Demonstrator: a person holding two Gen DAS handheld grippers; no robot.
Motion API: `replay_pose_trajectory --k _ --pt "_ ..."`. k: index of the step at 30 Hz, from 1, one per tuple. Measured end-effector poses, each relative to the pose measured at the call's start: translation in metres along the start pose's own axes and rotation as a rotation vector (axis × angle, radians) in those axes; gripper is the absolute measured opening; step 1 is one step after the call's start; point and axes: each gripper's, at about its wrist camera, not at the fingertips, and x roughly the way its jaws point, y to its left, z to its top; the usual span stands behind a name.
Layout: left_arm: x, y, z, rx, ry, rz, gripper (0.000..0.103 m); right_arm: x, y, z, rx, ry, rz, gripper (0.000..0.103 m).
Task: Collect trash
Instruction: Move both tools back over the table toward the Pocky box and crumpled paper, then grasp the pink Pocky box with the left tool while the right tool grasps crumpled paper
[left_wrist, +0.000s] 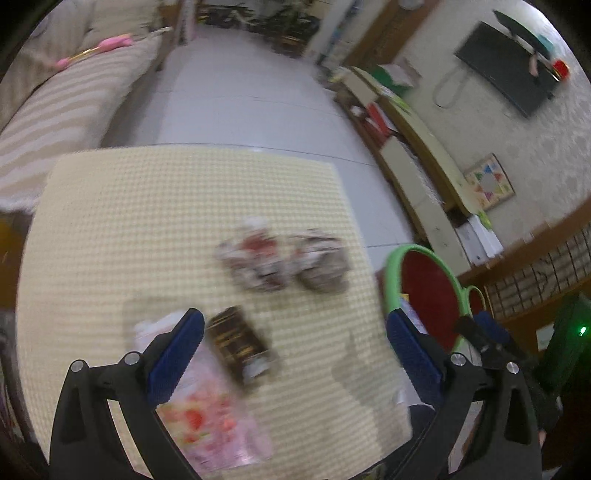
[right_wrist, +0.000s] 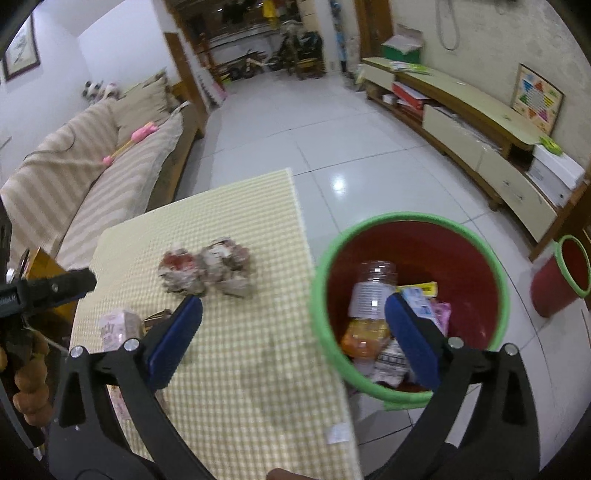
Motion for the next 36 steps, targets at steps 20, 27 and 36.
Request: replay_pose_trajectory --k 20,27,36 --pt "0.05 0.072 -0.079 -0.211 0.138 0.06 0.095 0.06 0.076 0.004 -0.166 0.086 0.004 0.098" --pt "0.077 0.08 -0.089 -0.289 0.199 0.018 0.093 0.093 0.078 0.007 -0.177 0.126 -0.016 0.098" --pt "0.077 0.067 -0.081 -0.202 0.19 0.03 0.067 0.124 0.079 0.011 -0.144 0.153 -0.01 0.097"
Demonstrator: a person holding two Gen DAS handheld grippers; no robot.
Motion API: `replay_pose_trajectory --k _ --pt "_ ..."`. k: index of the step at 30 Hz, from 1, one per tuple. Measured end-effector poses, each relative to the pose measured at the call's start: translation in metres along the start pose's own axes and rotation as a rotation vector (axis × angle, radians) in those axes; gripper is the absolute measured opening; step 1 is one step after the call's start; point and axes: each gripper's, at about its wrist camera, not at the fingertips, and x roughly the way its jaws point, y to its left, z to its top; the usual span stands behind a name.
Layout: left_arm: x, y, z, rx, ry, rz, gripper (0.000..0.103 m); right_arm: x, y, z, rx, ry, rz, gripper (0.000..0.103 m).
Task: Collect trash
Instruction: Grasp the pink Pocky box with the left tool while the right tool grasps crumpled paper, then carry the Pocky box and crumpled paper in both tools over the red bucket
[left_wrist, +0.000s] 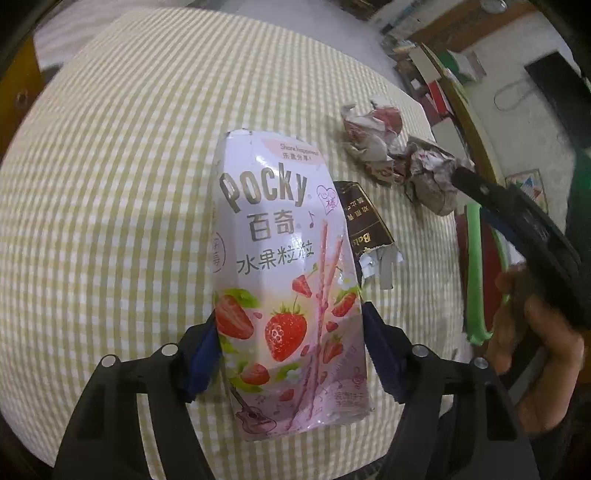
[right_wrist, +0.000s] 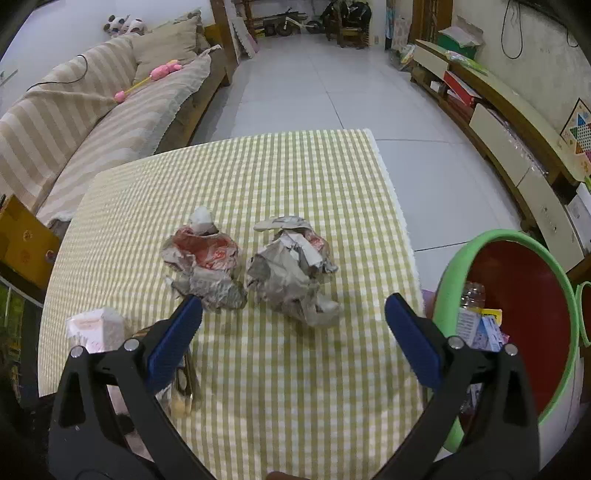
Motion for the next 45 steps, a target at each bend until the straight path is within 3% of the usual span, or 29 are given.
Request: replay_pose_trajectory --k 5,7,9,12,34,45 --pt "-0.004 0.0 0.002 0.018 -0.004 -0.004 0.064 0.019 -0.001 0.004 0.017 0.029 -0.004 0.089" --pt "-0.012 0.004 0.002 0.024 -0.013 -0.002 0.064 0.028 -0.002 0.003 0.032 0.074 0.02 0.073" --pt "-0.018 0.004 0.002 0.035 -0.025 0.003 0.064 0.032 -0.004 0.001 0.039 0.095 0.032 0.046" --pt "-0.027 0.004 0.005 0.057 -0.048 0.017 0.064 0.028 -0.004 -0.001 0.04 0.088 0.042 0.035" --pt "-0.084 0.009 0.01 0.1 -0.154 0.057 0.064 -0.075 -0.015 -0.023 0.063 -0.05 0.092 0.032" --pt "-0.1 -0.03 0.01 0.18 -0.18 0.068 0.064 -0.106 -0.036 -0.036 0.102 -0.089 0.095 0.032"
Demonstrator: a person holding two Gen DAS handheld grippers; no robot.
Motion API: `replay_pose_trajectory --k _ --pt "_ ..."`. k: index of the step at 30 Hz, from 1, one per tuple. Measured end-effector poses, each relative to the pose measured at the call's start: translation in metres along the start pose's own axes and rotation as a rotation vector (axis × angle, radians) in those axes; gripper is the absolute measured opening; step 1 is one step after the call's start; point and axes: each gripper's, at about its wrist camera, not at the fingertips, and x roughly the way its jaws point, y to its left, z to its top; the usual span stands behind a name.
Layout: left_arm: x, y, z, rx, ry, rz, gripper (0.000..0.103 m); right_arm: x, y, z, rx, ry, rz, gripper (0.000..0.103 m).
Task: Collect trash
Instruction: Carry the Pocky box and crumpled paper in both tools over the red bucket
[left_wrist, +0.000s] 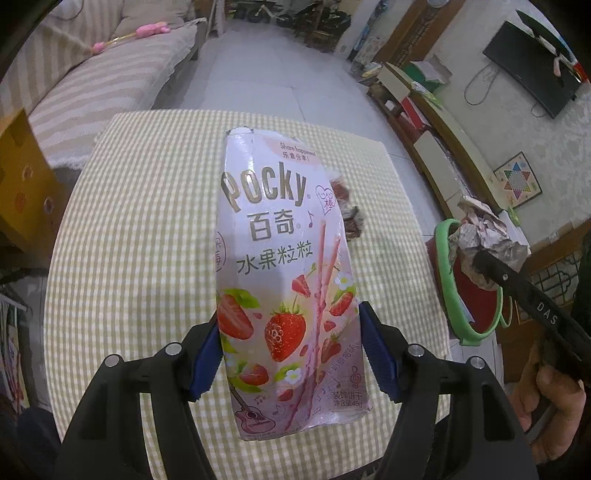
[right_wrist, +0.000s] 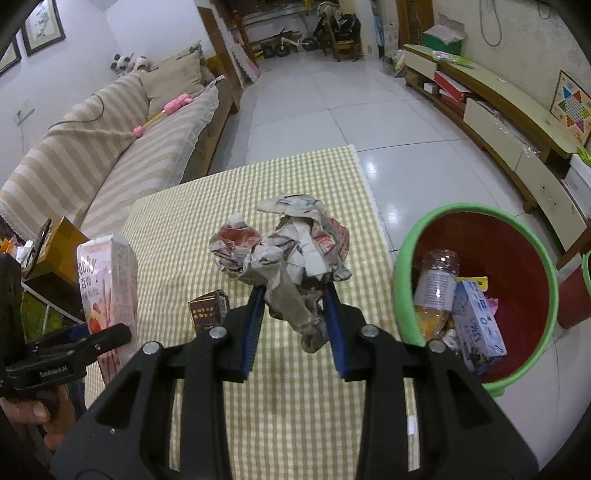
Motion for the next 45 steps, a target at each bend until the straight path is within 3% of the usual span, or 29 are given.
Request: replay_pose_trajectory --k 9,23,35,45 --pt "0.002 -0.057 0.023 0.103 -0.018 -0.035 0.064 -0.025 -0.044 -0.004 0.068 -0.041 -0.051 0.032" --pt "0.028 -0.188 0.066 0.301 0.0 -0.17 0.065 -0.06 -0.141 -0.012 0.219 -0.094 -0.158 0.032" --pt "0.081 -0.258 0.064 0.384 0.113 -0.312 0.065 -0.068 -0.199 -0.022 0.329 -0.09 -0.166 0.032" --pt "0.121 -0.295 0.053 0.427 0.194 -0.308 0.066 -0.06 -0.211 -0.028 0.357 -0.075 -0.15 0.032"
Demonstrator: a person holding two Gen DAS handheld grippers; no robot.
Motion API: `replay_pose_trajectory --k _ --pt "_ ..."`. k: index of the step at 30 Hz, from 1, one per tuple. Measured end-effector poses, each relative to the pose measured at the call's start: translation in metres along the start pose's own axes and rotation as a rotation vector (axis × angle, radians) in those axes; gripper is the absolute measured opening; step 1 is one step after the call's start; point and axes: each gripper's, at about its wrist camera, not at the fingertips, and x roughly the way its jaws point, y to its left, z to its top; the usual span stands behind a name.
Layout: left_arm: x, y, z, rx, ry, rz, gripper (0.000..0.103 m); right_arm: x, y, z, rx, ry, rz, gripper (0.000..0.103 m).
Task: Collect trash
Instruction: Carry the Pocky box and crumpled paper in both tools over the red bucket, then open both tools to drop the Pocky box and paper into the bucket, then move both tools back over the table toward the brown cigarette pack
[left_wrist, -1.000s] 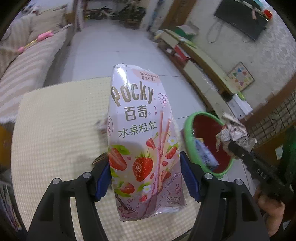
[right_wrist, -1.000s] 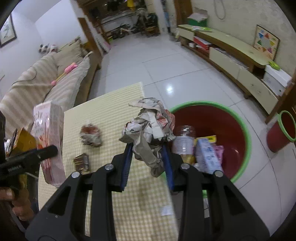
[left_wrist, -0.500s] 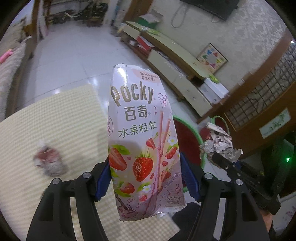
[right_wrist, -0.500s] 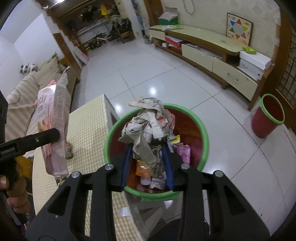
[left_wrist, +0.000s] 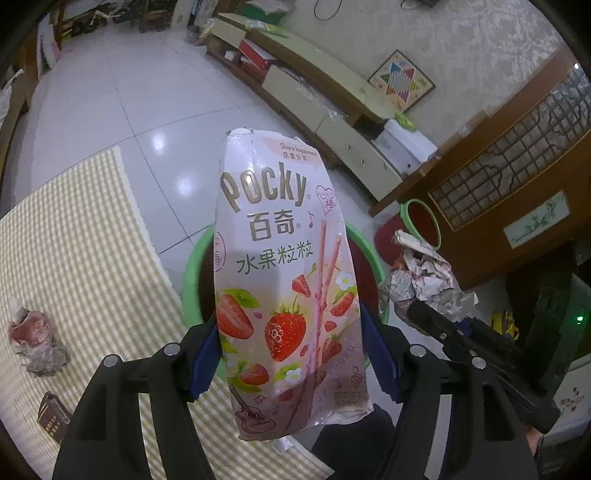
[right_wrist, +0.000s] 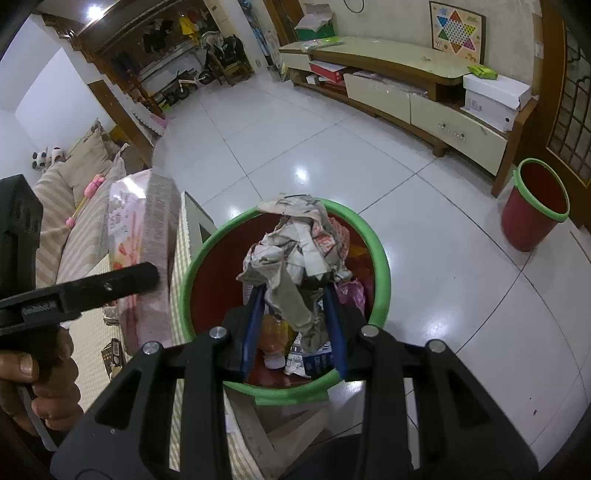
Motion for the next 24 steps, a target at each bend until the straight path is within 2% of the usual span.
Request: replay_pose_trajectory --k 10,12,13,14,15,17,19,21,24 --pt "0.019 -0.01 0.017 -0.004 0.007 0.018 0.068 0.004 0.0 0.009 -0.017 0.003 0.004 0.032" --pt "0.015 -0.004 0.018 -0.011 0.0 0.015 0.075 0.007 0.004 0.01 -0.041 0.012 0.003 0.036" --pt "0.014 -0.002 0.018 -0.02 -0.004 0.017 0.085 0.008 0.006 0.011 -0.054 0.016 -0.003 0.037" --pt "0.01 0.001 0.018 -0.031 -0.017 0.019 0.092 0.008 0.006 0.011 -0.056 0.014 -0.011 0.045" --pt "0.007 0.004 0.017 -0.039 -0.027 0.022 0.094 0.007 0.007 0.01 -0.055 0.007 -0.021 0.057" --pt "0.002 0.011 0.015 -0.05 -0.033 0.022 0.095 0.006 0.008 0.009 -0.055 0.0 -0.032 0.07" --pt "-0.003 0.018 0.011 -0.064 -0.036 0.027 0.095 0.005 0.01 0.008 -0.055 -0.003 -0.036 0.074" --pt "-0.01 0.026 0.006 -0.074 -0.047 0.034 0.095 0.004 0.014 0.006 -0.057 -0.006 -0.04 0.085" --pt "-0.02 0.037 -0.003 -0.088 -0.055 0.053 0.095 0.002 0.018 0.005 -0.07 -0.017 -0.055 0.095"
